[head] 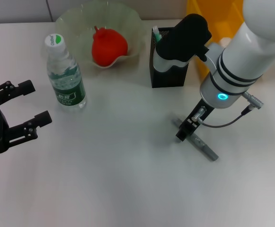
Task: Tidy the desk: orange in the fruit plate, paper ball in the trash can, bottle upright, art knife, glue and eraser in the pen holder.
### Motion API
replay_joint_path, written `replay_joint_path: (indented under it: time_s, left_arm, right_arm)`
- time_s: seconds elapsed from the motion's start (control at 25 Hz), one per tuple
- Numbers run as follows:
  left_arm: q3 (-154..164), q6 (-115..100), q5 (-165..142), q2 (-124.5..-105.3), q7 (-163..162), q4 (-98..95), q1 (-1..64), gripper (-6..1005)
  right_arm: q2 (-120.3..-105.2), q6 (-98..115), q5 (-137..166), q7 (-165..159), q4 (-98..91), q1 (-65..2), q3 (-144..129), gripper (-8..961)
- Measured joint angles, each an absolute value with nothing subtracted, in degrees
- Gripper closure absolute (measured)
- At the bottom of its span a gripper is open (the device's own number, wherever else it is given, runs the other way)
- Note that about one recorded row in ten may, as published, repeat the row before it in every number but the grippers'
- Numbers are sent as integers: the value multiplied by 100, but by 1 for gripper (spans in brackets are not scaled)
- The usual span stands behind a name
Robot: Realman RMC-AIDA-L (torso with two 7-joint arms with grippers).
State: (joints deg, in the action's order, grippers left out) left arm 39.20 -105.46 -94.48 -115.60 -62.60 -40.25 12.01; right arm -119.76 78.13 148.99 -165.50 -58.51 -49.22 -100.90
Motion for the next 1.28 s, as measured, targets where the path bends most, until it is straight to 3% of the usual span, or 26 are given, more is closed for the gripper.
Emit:
replay_joint_path:
  time_s: [0.36, 0.56, 0.76, 1.04, 1.28]
  left_arm:
    - [3911, -10546, -9448, -11553, -6267, -4025, 1205, 195]
    - [3911, -10546, -9448, -11557, -6273, -4025, 1204, 195]
    - [3911, -10551, -9447, -11562, -6275, -4026, 1203, 195]
    - [3911, -10577, -9447, -11551, -6282, -4026, 1148, 194]
    - [3897, -10550, -9448, -11554, -6277, -4025, 1127, 194]
  right_arm:
    - [-11980, 7868, 14846, -16530, -5657, -4971, -10062, 477]
    - [-11966, 7870, 14677, -16438, -5589, -4976, -10052, 721]
    - [-11950, 7923, 14675, -16409, -5939, -4836, -10001, 813]
    - [-11928, 8300, 14737, -16095, -7969, -4094, -8961, 812]
    - [-11936, 7200, 14301, -15229, -9096, -3322, -8283, 812]
